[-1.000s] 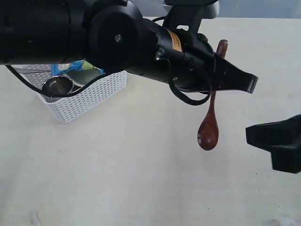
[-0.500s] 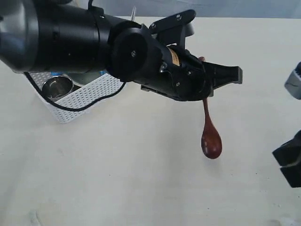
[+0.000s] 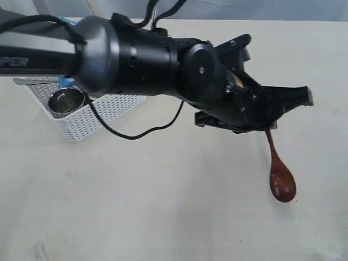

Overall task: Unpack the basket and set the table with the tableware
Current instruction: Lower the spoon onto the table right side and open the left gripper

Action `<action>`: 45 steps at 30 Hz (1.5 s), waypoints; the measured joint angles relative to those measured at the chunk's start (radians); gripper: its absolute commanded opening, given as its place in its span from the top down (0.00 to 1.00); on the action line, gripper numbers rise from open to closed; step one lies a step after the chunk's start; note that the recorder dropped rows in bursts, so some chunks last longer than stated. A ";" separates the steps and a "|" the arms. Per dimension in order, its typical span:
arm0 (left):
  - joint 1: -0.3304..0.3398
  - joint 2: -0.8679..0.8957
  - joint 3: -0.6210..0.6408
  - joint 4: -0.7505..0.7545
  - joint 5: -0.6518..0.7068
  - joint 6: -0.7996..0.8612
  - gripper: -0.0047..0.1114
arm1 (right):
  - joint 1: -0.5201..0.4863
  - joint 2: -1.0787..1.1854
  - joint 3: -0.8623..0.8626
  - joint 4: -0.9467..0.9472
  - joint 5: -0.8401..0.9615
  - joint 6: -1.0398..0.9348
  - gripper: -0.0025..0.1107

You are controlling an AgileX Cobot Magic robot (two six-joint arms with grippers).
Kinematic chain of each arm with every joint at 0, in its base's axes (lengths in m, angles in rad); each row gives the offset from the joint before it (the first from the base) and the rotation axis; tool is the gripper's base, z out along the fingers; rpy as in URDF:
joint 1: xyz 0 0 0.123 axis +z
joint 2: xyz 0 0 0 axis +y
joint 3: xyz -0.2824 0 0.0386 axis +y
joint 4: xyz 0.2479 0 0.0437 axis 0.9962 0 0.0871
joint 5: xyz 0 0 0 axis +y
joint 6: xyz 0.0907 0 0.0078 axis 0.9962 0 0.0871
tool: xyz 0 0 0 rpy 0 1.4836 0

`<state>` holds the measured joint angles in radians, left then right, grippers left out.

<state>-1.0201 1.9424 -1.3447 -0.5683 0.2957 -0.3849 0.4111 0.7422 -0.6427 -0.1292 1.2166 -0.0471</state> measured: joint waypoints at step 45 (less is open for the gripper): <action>-0.057 0.466 -0.648 0.254 0.385 -0.247 0.82 | 0.000 -0.385 0.000 -0.279 0.006 0.178 0.98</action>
<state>-1.0775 2.4084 -1.9922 -0.3140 0.6806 -0.6315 0.4111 0.3577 -0.6427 -0.4082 1.2225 0.1312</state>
